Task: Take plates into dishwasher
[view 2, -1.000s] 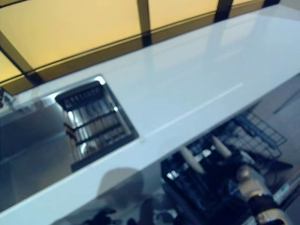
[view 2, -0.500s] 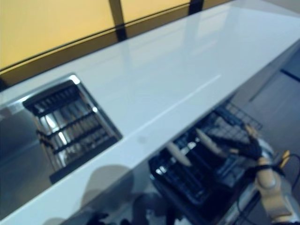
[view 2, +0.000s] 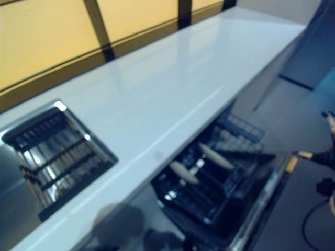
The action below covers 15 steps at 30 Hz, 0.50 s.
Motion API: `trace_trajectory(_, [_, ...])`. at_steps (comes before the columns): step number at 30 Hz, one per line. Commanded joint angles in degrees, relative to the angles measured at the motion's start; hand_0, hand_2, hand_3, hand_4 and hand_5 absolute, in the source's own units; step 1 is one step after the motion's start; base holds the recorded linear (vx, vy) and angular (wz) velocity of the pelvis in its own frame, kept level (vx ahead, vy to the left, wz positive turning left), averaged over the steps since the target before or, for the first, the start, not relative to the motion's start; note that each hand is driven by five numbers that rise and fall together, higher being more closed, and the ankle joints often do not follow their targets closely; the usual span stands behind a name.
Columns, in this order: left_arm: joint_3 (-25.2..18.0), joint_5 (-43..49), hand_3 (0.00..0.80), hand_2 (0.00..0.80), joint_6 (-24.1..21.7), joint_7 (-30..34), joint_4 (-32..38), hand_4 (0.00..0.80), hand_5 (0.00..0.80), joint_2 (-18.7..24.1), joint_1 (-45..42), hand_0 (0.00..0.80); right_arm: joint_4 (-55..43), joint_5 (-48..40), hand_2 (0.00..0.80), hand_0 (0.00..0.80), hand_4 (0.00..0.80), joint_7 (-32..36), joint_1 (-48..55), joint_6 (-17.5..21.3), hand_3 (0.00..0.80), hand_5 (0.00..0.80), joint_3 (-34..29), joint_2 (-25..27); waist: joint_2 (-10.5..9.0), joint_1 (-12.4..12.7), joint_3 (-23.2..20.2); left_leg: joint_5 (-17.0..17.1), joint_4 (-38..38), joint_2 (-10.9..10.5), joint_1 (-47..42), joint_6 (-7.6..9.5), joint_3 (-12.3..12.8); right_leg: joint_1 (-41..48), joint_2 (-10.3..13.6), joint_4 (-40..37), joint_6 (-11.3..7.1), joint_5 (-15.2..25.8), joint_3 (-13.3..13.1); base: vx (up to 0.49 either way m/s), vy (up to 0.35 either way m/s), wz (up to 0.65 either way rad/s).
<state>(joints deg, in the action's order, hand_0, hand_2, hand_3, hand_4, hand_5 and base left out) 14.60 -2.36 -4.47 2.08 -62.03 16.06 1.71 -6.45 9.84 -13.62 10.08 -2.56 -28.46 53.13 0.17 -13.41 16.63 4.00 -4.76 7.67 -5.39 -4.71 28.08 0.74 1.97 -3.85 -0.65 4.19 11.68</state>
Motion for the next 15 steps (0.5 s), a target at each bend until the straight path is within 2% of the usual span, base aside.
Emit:
trace_trajectory(1, [-3.31, -3.78, 0.0, 0.0, -4.69, -2.97, -1.16, 0.0, 0.0, 4.56, 5.84, 0.0, -0.57, -7.69, 0.0, 0.0, 0.0, -6.01, -0.79, 0.94, 0.0, 0.0, -3.34, 2.37, -2.28, -0.65, -3.8, 1.28, 0.76, 2.8, 2.08, -2.18, 0.99, 0.29, 2.42, 4.87, -6.58, -3.97, -1.27, 0.001, -0.002, -0.04])
trace_trajectory(2, [-3.31, -3.78, 0.0, 0.0, -4.69, -2.97, -1.16, 0.0, 0.0, 4.56, 5.84, 0.0, -0.57, -7.69, 0.0, 0.0, 0.0, -6.01, -0.77, 0.94, 0.0, 0.0, -3.35, 2.37, -2.27, -0.64, -3.8, 1.28, 0.76, 2.81, 2.08, -2.18, 0.99, 0.29, 2.42, 4.87, -6.58, -3.97, -1.27, 0.0, -0.008, -0.03])
trace_trajectory(3, [-3.47, -3.86, 0.0, 0.0, -4.76, -3.17, -1.74, 0.0, 0.0, 4.51, 5.83, 0.0, 0.67, -13.8, 0.0, 0.0, 0.0, -8.21, -0.02, 2.21, 0.0, 0.0, -4.64, 0.35, -2.19, -1.19, -4.42, 1.21, 0.7, 2.84, 1.95, -2.26, 1.35, 0.35, 2.31, 4.64, -6.55, -3.96, -1.55, 0.0, 0.0, 0.0])
trace_trajectory(6, [-3.31, -4.3, 0.0, 0.0, -4.84, -3.41, -2.35, 0.0, 0.0, 4.43, 5.91, 0.0, 2.56, -21.31, 0.0, 0.0, 0.0, -9.52, 0.51, 4.39, 0.0, 0.0, -5.51, -3.27, -1.79, -1.88, -4.92, 1.04, 0.57, 2.7, 1.68, -2.2, 1.66, 0.34, 2.21, 4.57, -6.46, -4.07, -1.94, -0.001, -0.003, -0.01])
trace_trajectory(10, [-2.9, -4.45, 0.0, 0.0, -4.99, -3.76, -2.86, 0.0, 0.0, 4.27, 5.94, 0.0, 5.06, -27.48, 0.0, 0.0, 0.0, -11.25, 0.01, 7.13, 0.0, 0.0, -4.92, -6.74, -1.21, -2.11, -5.03, 1.05, 0.52, 2.71, 1.56, -2.21, 1.91, 0.29, 2.45, 4.91, -6.49, -4.27, -1.81, 0.001, -0.022, -0.02])
trace_trajectory(13, [-2.73, -4.34, 0.0, 0.0, -4.9, -4.6, -2.48, 0.0, 0.0, 4.68, 6.23, 0.0, 8.21, -34.03, 0.0, 0.0, 0.0, -12.54, -1.23, 10.43, 0.0, 0.0, -3.54, -10.68, -0.44, -1.86, -4.5, 1.01, 0.73, 2.42, 1.77, -1.72, 2.07, -0.59, 3.7, 6.69, -6.67, -4.86, -0.83, -0.03, -0.099, -0.04])
trace_trajectory(15, [-2.35, -5.01, 0.0, 0.0, -4.88, -4.96, -1.59, 0.0, 0.0, 4.99, 6.94, 0.0, 10.42, -37.27, 0.0, 0.0, 0.0, -12.7, -2.83, 11.75, 0.0, 0.0, -2.5, -12.03, 0.49, -1.73, -3.41, 1.0, 0.75, 1.93, 2.44, -1.67, 1.25, -2.26, 4.63, 8.11, -6.68, -5.14, -0.45, -0.16, -0.012, -0.1])
